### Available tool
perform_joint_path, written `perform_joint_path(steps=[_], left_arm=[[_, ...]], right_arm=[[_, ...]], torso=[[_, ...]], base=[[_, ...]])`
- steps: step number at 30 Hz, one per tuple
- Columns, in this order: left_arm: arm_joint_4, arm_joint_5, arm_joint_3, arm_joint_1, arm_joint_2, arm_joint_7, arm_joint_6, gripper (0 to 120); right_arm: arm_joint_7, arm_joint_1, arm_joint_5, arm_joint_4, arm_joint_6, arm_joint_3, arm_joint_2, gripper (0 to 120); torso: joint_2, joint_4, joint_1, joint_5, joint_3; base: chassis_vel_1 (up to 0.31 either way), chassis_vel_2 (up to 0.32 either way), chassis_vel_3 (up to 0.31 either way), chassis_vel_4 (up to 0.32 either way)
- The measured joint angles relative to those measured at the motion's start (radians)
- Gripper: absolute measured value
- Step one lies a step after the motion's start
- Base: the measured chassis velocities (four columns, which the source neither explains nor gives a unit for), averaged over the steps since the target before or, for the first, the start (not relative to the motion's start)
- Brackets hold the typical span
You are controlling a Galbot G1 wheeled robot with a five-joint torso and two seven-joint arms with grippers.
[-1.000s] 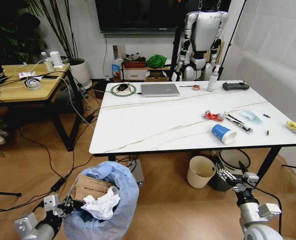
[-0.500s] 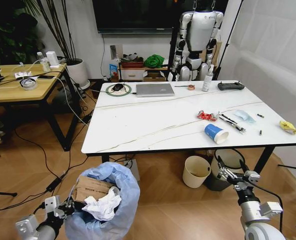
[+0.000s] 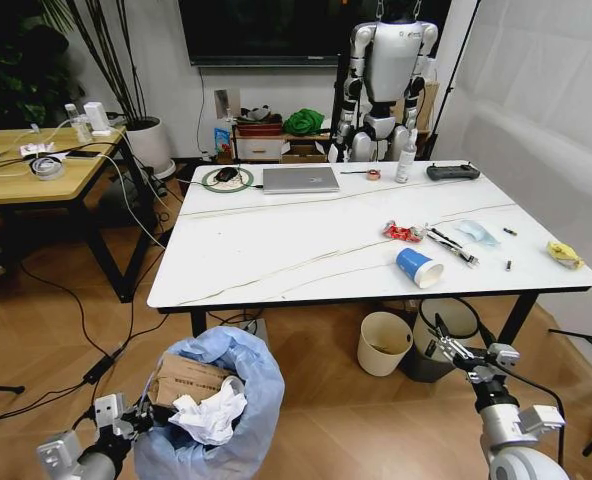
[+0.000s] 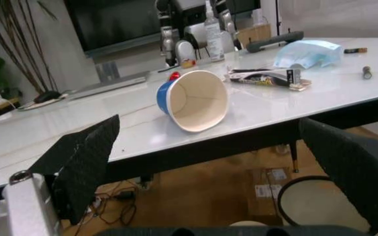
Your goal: Pick up the trash bin and place the trash from the table into it.
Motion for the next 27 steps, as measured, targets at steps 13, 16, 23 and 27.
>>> perform_joint_path(steps=[13,16,23,27], left_arm=[[-0.007,0.008,0.01,0.011,-0.004,0.004,-0.005,0],[-0.009,0.009,0.01,0.012,-0.004,0.004,-0.006,0],[-0.011,0.01,0.008,0.016,-0.004,0.005,-0.008,0],[-0.012,0.015,0.011,0.018,-0.006,0.005,-0.008,0]], right_arm=[[-0.01,-0.014,0.008,0.002,0.005,0.019,0.002,100],[-0.01,-0.012,0.008,0.002,0.006,0.021,0.005,100],[-0.01,-0.011,0.004,-0.004,0.008,0.018,0.01,100],[-0.01,-0.012,0.003,-0.005,0.011,0.019,0.01,100]], torso=[[0.0,0.0001,0.0,0.0001,0.0],[0.0,0.0001,0.0,0.0001,0.0],[0.0,0.0001,0.0,-0.0001,0.0],[0.0,0.0,0.0,0.0,0.0]], base=[[-0.06,-0.049,0.062,0.058],[-0.059,-0.057,0.058,0.051],[-0.07,-0.073,0.075,0.083],[-0.093,-0.11,0.11,0.111]])
